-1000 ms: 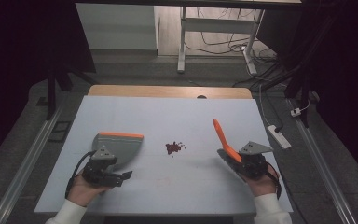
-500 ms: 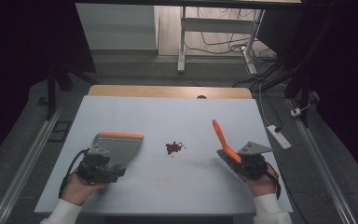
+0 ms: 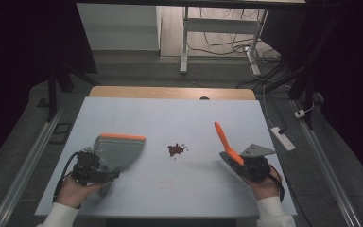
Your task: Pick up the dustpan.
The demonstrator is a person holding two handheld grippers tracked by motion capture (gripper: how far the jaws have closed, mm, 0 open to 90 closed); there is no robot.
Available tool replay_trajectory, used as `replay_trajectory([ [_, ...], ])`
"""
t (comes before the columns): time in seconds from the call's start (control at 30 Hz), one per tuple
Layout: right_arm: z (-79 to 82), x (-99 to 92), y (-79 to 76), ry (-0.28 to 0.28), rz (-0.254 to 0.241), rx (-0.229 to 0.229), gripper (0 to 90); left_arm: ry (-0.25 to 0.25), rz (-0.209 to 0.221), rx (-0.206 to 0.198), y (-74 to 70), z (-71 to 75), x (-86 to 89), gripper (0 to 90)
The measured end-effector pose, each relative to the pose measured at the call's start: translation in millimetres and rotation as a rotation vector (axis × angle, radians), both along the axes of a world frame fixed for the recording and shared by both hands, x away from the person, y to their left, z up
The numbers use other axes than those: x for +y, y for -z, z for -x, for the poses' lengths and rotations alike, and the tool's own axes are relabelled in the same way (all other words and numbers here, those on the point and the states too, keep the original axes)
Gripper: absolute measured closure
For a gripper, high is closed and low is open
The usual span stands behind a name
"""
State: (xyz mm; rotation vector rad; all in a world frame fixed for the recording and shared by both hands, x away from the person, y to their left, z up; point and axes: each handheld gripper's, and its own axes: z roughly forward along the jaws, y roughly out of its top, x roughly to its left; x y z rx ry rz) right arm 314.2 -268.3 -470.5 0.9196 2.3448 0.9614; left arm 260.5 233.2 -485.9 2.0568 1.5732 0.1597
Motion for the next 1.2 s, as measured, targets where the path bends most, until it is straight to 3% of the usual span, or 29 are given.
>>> replay_trajectory([
  [0.23, -0.4, -0.8, 0.3, 0.001, -0.001, 0.001, 70.4, -0.015, -0.016, 0.034, 8.6, -2.5, 1.4, 13.6],
  [0.37, -0.2, -0.5, 0.5, 0.001, 0.002, 0.001, 70.4, 0.003, -0.014, 0.051, 12.6, -3.3, -2.5, 14.2],
  [0.63, -0.3, 0.9, 1.5, -0.005, 0.015, 0.0, 70.4, -0.014, -0.007, 0.08, 27.6, -8.9, -1.0, 14.6],
  [0.83, 0.2, 2.4, 1.5, -0.009, 0.019, -0.004, 70.4, -0.038, 0.01, 0.068, 32.3, -11.6, -0.6, 17.2],
  [1.2, 0.2, 1.0, 0.8, -0.002, 0.019, -0.01, 70.4, -0.068, 0.046, 0.059, 36.8, -15.0, 1.6, 29.9],
])
